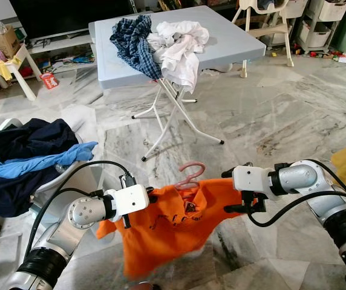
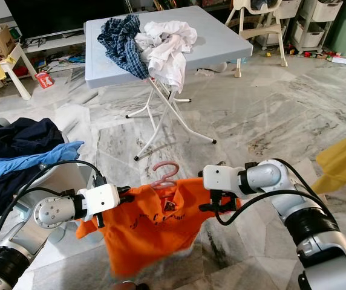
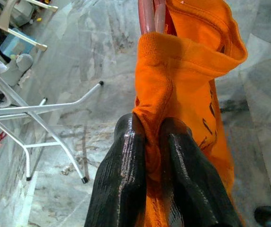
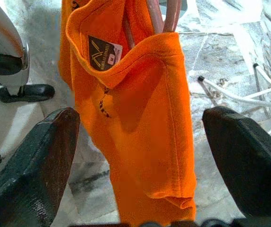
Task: Hang hanger
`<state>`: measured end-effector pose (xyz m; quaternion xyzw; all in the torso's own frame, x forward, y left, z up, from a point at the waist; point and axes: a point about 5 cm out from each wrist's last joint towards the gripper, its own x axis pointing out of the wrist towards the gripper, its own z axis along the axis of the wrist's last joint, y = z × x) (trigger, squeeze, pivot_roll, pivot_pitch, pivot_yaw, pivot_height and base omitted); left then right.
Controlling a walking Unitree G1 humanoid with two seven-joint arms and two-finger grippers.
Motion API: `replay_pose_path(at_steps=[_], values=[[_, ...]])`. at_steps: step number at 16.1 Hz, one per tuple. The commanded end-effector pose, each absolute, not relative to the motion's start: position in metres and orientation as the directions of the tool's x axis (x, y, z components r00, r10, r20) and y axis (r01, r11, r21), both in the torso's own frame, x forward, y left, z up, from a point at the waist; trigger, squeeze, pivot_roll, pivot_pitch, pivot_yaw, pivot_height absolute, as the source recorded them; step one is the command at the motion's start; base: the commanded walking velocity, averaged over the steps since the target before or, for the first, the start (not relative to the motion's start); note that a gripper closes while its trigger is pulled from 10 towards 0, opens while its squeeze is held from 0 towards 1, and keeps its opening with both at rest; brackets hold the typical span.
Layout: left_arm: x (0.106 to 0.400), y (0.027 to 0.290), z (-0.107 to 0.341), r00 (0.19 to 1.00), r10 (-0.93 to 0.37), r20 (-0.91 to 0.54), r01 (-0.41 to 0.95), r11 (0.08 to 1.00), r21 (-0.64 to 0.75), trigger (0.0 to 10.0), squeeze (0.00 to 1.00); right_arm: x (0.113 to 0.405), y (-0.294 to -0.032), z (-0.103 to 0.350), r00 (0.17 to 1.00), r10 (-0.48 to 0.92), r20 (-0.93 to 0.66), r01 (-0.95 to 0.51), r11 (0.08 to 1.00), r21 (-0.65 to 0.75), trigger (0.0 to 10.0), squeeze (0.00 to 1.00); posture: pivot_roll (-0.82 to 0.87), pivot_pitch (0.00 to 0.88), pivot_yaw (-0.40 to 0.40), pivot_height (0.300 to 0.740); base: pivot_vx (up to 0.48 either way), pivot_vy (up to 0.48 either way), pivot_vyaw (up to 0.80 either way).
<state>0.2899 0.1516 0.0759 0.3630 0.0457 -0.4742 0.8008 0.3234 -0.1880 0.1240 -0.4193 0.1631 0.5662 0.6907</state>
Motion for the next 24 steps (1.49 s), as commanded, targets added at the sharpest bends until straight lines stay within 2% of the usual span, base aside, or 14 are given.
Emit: replay_pose_path(at_steps=[1, 13, 14, 15, 16, 18, 19, 20, 21, 23, 24], values=[[0.294, 0.153, 0.083, 0.556, -0.729, -0.399, 0.775, 0.282, 0.565, 0.0, 0.00, 0.326, -0.184, 0.129, 0.312, 0.650, -0.693, -0.909, -0.007, -0.416, 10.0, 0.00, -0.05, 0.029, 0.087, 0.740, 0.000, 0.000, 0.00], [0.294, 0.153, 0.083, 0.556, -0.729, -0.399, 0.775, 0.282, 0.565, 0.0, 0.00, 0.326, -0.184, 0.129, 0.312, 0.650, -0.693, -0.909, -0.007, -0.416, 10.0, 0.00, -0.05, 0.029, 0.087, 0.740, 0.000, 0.000, 0.00], [0.292, 0.124, 0.087, 0.530, -0.784, -0.323, 0.756, 0.265, 0.598, 0.0, 0.00, 0.340, -0.167, 0.111, 0.512, 0.662, -0.547, -0.846, 0.279, -0.454, 10.0, 0.00, -0.05, 0.010, 0.071, 0.740, 0.000, 0.000, 0.00], [0.292, 0.124, 0.087, 0.530, -0.784, -0.323, 0.756, 0.265, 0.598, 0.0, 0.00, 0.340, -0.167, 0.111, 0.512, 0.662, -0.547, -0.846, 0.279, -0.454, 10.0, 0.00, -0.05, 0.010, 0.071, 0.740, 0.000, 0.000, 0.00], [0.290, 0.109, 0.087, 0.521, -0.804, -0.288, 0.748, 0.268, 0.607, 0.0, 0.00, 0.344, -0.162, 0.104, 0.620, 0.629, -0.469, -0.780, 0.429, -0.456, 10.0, 0.00, -0.05, 0.005, 0.070, 0.740, 0.000, 0.000, 0.00], [0.292, 0.103, 0.084, 0.530, -0.801, -0.277, 0.742, 0.280, 0.609, 0.0, 0.00, 0.345, -0.163, 0.106, 0.724, 0.593, -0.351, -0.680, 0.530, -0.507, 10.0, 0.00, -0.06, 0.000, 0.071, 0.740, 0.000, 0.000, 0.00], [0.292, 0.101, 0.082, 0.536, -0.799, -0.273, 0.739, 0.287, 0.609, 0.0, 0.00, 0.344, -0.162, 0.104, 0.729, 0.597, -0.335, -0.676, 0.556, -0.484, 10.0, 0.00, -0.06, 0.000, 0.074, 0.740, 0.000, 0.000, 0.00], [0.292, 0.101, 0.082, 0.538, -0.799, -0.271, 0.738, 0.290, 0.609, 0.0, 0.00, 0.344, -0.161, 0.102, 0.726, 0.601, -0.335, -0.683, 0.570, -0.458, 10.0, 0.00, -0.07, 0.000, 0.077, 0.740, 0.000, 0.000, 0.00], [0.292, 0.100, 0.081, 0.536, -0.799, -0.272, 0.738, 0.287, 0.610, 0.0, 0.00, 0.344, -0.162, 0.103, 0.736, 0.590, -0.332, -0.669, 0.556, -0.494, 10.0, 0.00, -0.07, 0.000, 0.078, 0.740, 0.000, 0.000, 0.00], [0.291, 0.104, 0.077, 0.525, -0.796, -0.301, 0.742, 0.254, 0.621, 0.0, 0.00, 0.343, -0.164, 0.107, 0.702, 0.612, -0.364, -0.687, 0.448, -0.572, 10.0, 0.00, -0.07, 0.000, 0.077, 0.740, 0.000, 0.000, 0.00], [0.292, 0.106, 0.076, 0.529, -0.790, -0.310, 0.740, 0.251, 0.624, 0.0, 0.00, 0.341, -0.165, 0.108, 0.669, 0.641, -0.377, -0.718, 0.424, -0.552, 10.0, 0.00, -0.07, 0.000, 0.077, 0.740, 0.000, 0.000, 0.00]])
